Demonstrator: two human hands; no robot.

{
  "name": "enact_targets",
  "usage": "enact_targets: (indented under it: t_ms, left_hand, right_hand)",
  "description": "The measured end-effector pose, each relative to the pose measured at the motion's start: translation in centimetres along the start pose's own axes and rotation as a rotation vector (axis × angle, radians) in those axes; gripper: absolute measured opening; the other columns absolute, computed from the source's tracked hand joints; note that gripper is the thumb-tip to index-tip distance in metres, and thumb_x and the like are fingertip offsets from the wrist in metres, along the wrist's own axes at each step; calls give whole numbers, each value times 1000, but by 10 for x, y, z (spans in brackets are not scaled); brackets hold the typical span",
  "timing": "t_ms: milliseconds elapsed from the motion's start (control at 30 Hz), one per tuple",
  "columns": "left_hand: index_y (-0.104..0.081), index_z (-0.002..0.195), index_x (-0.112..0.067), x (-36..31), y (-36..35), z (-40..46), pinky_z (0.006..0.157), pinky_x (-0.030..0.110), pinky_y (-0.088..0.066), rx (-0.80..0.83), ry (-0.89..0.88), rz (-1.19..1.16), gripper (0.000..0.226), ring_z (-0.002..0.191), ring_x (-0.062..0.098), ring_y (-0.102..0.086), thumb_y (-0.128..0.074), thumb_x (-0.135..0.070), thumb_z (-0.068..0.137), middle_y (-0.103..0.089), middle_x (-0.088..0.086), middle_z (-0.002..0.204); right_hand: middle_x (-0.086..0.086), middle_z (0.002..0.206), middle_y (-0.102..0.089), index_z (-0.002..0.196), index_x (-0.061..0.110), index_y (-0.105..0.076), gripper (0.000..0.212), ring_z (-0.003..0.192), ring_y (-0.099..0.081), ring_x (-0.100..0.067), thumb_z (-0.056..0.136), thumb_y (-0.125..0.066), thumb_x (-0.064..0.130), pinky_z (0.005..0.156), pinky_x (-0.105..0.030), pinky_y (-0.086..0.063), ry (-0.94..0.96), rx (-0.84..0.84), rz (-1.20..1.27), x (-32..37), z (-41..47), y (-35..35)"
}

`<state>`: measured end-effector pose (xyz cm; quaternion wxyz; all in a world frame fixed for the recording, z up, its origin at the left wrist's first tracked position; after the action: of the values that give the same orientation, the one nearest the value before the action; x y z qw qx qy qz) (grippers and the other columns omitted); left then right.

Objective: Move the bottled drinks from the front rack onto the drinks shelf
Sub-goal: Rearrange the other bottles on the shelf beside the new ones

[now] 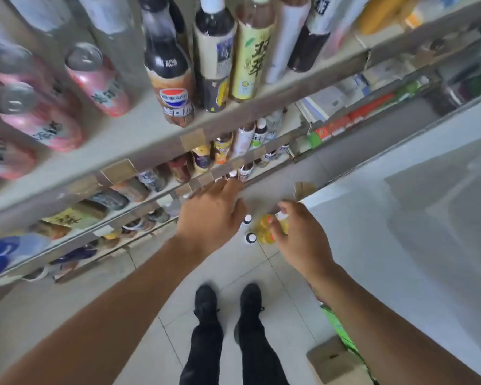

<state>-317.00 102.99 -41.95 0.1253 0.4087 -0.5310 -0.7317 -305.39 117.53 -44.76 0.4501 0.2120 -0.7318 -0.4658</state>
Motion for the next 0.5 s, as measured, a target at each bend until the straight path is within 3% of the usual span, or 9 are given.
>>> enact_targets:
  t_ms: [133, 200, 400, 500]
  left_hand:
    - [-62, 103, -20, 36, -105, -25, 53, 31, -52, 79, 40, -16, 27, 72, 25, -68, -45, -31, 85, -69, -3, 89]
    - [-63, 105, -20, 60, -161, -38, 53, 33, -55, 118, 81, -27, 31, 71, 23, -70, -43, -34, 85, -71, -3, 89]
    - [-63, 111, -21, 131, -315, -64, 62, 36, -57, 244, 140, -14, 34, 78, 25, -71, -44, -38, 88, -72, -2, 96]
    - [-62, 113, -20, 153, -375, -68, 67, 38, -58, 283, 147, -36, 31, 83, 27, -70, -49, -34, 89, -71, -2, 98]
  right_hand:
    - [-3, 114, -64, 122, 15, -59, 32, 105, -61, -21, 94, -59, 30, 77, -30, -46, -44, 101, -39, -72, 0, -91]
    - [-2, 118, -65, 125, 16, -58, 35, 106, -63, -19, 94, -58, 32, 82, -29, -49, -70, 114, -26, -110, 8, -145]
    - [-13, 114, -62, 124, 8, -58, 39, 101, -61, -30, 89, -64, 26, 84, -40, -52, -181, 113, -24, -220, 38, -298]
    - [-15, 117, -59, 128, 7, -55, 45, 108, -57, -32, 88, -64, 25, 90, -41, -50, -210, 131, -79, -267, 50, -352]
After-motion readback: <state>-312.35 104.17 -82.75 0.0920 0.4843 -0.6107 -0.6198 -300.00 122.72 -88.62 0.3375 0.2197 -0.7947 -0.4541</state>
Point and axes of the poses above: each hand's wrist, its own z-axis towards the middle knuckle, its own y-axis out of the back of the hand, x = y × z, the point moved 3 cm from there along z, towards the middle knuckle
